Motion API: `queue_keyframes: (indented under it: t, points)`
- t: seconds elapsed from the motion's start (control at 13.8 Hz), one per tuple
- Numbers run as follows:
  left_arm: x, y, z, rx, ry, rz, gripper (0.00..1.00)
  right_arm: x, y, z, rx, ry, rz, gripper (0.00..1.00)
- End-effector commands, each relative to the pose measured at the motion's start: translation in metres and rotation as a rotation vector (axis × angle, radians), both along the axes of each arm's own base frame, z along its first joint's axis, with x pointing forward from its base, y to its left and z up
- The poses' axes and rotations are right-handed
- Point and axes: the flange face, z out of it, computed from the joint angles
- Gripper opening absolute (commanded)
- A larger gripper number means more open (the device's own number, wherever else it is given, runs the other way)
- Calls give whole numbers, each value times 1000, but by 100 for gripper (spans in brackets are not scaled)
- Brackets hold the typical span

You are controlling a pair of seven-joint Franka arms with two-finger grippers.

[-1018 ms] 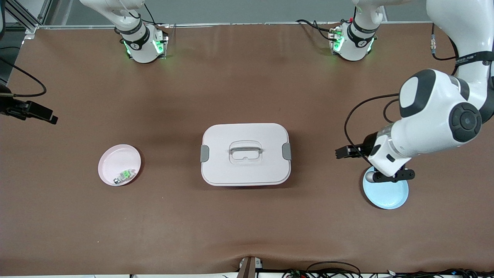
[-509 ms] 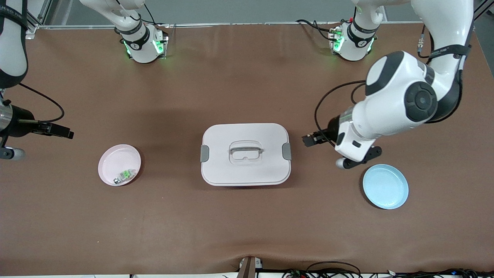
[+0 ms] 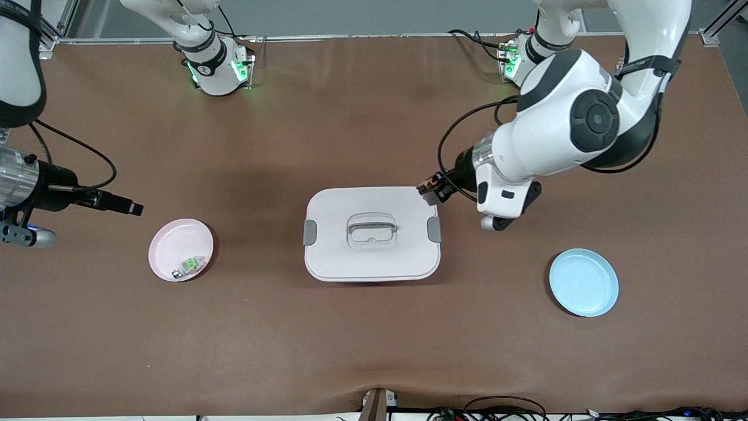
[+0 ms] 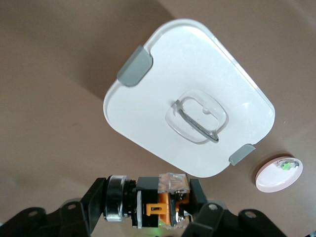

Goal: Transfer orange switch to right arm and place
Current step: 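Carry the switch above the box while the right gripper reaches toward it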

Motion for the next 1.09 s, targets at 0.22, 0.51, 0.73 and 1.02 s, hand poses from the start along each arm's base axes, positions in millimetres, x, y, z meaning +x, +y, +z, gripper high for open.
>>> queue_keyframes:
  t: [0.22, 0.51, 0.73, 1.02]
  points:
    - [-19, -64, -2, -23, 86, 180, 0, -71, 38, 9, 222, -126, -166, 100]
    - [-24, -84, -6, -40, 109, 275, 0, -101, 60, 11, 337, -158, -216, 100]
    - [-28, -92, -10, -36, 117, 293, 0, -135, 101, -1, 374, -210, -266, 100]
    - [-27, -92, -12, -34, 122, 296, 0, -157, 182, 4, 423, -236, -366, 100]
